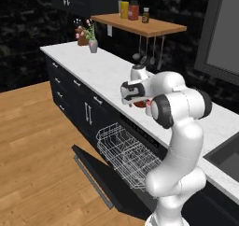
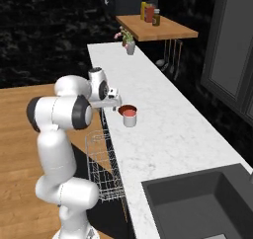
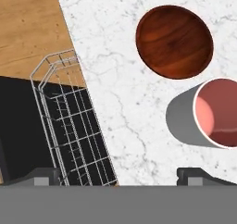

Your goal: Pick up the cup and bowl from the counter, place them in the dishwasher, and close the dishwasher door.

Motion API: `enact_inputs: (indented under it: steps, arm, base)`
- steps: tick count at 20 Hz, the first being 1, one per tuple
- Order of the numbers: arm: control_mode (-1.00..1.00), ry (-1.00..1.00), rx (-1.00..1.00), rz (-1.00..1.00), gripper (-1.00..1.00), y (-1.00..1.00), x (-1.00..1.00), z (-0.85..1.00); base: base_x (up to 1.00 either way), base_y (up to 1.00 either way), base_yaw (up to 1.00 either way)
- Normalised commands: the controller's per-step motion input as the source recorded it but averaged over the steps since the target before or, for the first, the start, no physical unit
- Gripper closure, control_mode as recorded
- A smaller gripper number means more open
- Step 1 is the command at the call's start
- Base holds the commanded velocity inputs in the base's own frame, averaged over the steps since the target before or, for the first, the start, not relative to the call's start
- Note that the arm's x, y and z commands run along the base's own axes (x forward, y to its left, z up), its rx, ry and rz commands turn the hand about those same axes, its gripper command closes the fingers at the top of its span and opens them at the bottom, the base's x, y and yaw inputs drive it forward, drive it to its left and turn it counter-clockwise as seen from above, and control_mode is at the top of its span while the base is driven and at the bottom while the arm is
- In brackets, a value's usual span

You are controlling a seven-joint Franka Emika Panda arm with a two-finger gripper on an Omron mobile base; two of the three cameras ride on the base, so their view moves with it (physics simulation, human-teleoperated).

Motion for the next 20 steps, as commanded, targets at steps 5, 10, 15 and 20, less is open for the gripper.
enact_inputs:
  steps: [5, 10, 15, 20]
  arm:
    - [-1.00, -0.05, 0.00, 0.00, -1.00, 0.00, 0.63, -0.28]
    - [-1.00, 0.02, 0.00, 0.00, -1.00, 0.00, 0.60, -0.19]
    - [-1.00, 0.05, 0.00, 0.00, -1.00, -0.01, 0.42, -0.02]
    - [-1.00, 0.10, 0.00, 0.00, -1.00, -0.18, 0.52, -0.25]
  base:
    - [0.00, 0.00, 0.00]
    - [0.00, 0.00, 0.00]
    - [0.00, 0.00, 0.00]
    - [0.00, 0.00, 0.00]
